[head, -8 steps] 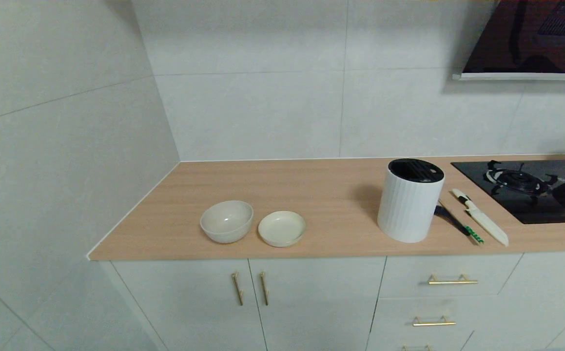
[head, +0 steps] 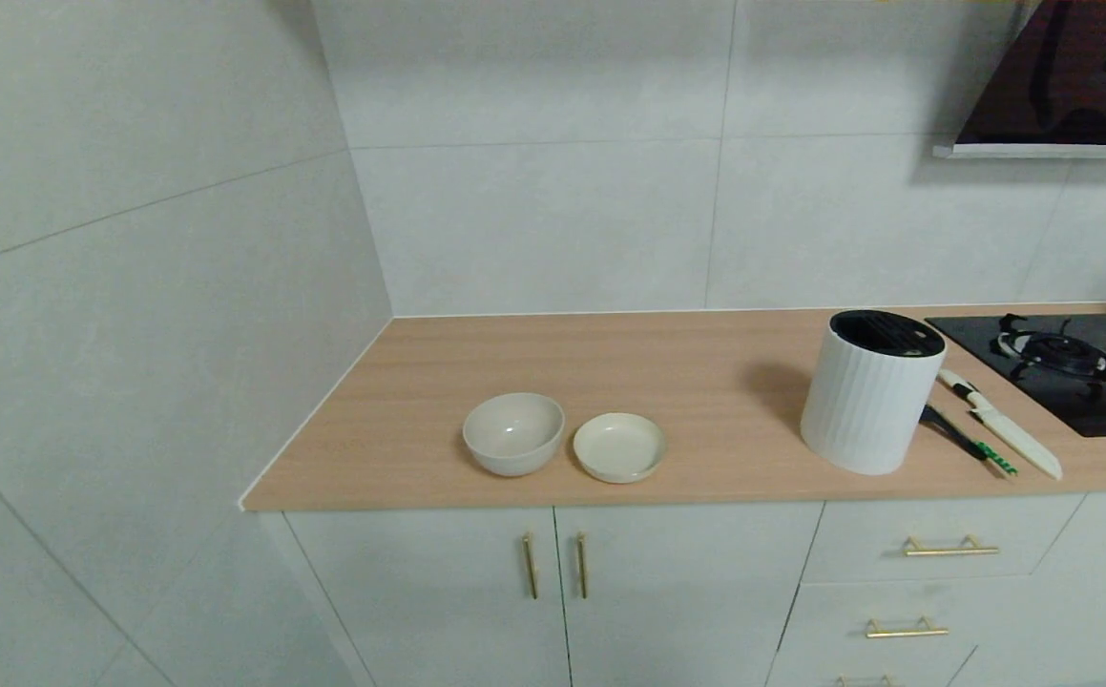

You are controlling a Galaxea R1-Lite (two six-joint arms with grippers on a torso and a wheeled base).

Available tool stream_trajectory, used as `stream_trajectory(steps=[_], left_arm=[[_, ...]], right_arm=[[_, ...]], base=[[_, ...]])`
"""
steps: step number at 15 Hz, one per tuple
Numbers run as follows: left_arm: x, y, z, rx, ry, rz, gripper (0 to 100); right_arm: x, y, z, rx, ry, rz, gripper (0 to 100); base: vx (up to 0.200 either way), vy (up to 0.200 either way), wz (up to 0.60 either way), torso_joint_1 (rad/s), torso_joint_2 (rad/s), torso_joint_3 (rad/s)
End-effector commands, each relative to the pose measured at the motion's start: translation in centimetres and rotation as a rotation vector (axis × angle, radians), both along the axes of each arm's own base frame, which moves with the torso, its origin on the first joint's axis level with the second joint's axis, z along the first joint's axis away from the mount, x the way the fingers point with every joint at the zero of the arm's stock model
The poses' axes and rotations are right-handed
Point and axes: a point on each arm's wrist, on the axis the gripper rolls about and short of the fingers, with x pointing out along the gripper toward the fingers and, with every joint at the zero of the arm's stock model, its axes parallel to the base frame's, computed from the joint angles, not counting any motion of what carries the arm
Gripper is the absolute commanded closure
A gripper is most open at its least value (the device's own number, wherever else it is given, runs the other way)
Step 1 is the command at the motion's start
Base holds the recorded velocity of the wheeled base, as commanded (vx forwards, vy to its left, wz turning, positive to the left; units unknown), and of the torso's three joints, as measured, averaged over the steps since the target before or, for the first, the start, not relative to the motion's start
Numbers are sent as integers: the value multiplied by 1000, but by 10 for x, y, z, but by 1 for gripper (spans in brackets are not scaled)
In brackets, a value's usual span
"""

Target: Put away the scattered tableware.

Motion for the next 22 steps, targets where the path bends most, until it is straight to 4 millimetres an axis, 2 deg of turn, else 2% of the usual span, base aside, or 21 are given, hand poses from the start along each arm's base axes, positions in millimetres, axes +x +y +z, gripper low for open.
stream_trajectory(steps=[1, 3, 19, 22], left_arm=[[0, 0, 0, 0, 0, 0, 0], [0, 0, 0, 1, 0, 0, 0], [0, 0, 0, 1, 0, 0, 0], [0, 0, 0, 1, 0, -1, 0]], right_arm=[[0, 0, 0, 0, 1, 0, 0], [0, 0, 0, 0, 1, 0, 0], [0, 0, 0, 0, 1, 0, 0], [0, 0, 0, 0, 1, 0, 0]], base=[[0, 200, 0, 2, -2, 2], [0, 200, 0, 7, -2, 5], [0, 0, 0, 0, 0, 0], [0, 0, 0, -129, 281, 149]])
